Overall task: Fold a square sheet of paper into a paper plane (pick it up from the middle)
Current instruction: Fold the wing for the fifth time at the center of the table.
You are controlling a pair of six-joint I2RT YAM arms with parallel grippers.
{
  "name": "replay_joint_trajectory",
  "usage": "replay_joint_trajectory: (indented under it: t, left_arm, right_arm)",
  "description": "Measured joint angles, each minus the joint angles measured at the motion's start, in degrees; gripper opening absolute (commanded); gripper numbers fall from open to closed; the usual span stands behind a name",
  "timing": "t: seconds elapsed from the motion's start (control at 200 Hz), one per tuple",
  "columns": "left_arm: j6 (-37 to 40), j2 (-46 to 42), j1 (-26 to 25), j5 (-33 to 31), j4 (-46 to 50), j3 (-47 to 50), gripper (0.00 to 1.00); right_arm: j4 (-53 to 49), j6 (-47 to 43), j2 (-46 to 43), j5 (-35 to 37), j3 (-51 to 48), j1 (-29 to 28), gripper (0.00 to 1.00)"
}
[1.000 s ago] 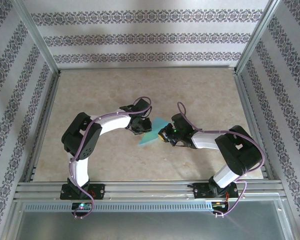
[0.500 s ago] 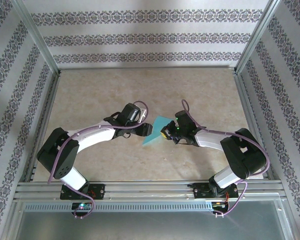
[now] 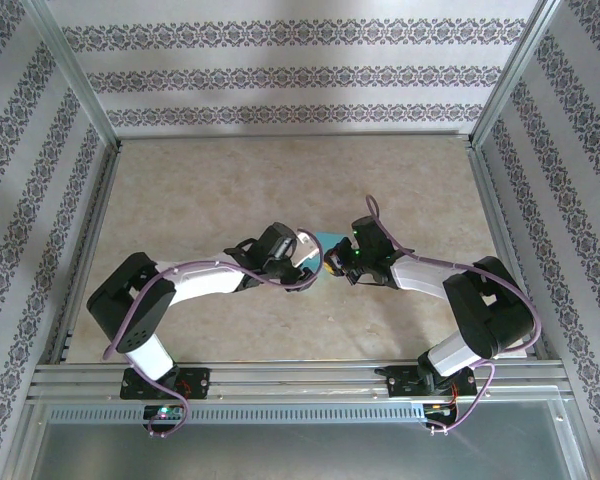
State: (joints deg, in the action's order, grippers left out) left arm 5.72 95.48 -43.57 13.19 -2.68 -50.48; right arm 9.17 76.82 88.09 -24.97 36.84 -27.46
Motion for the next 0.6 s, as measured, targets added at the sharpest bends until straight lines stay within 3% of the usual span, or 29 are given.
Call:
replay_joint_trajectory:
  t: [0.6]
  left_arm:
    - [8.41, 5.2, -1.51, -4.7, -6.49, 0.22, 0.43]
  right_arm:
    - [0.07, 3.08, 0.0, -1.66, 0.09, 1.11, 0.03]
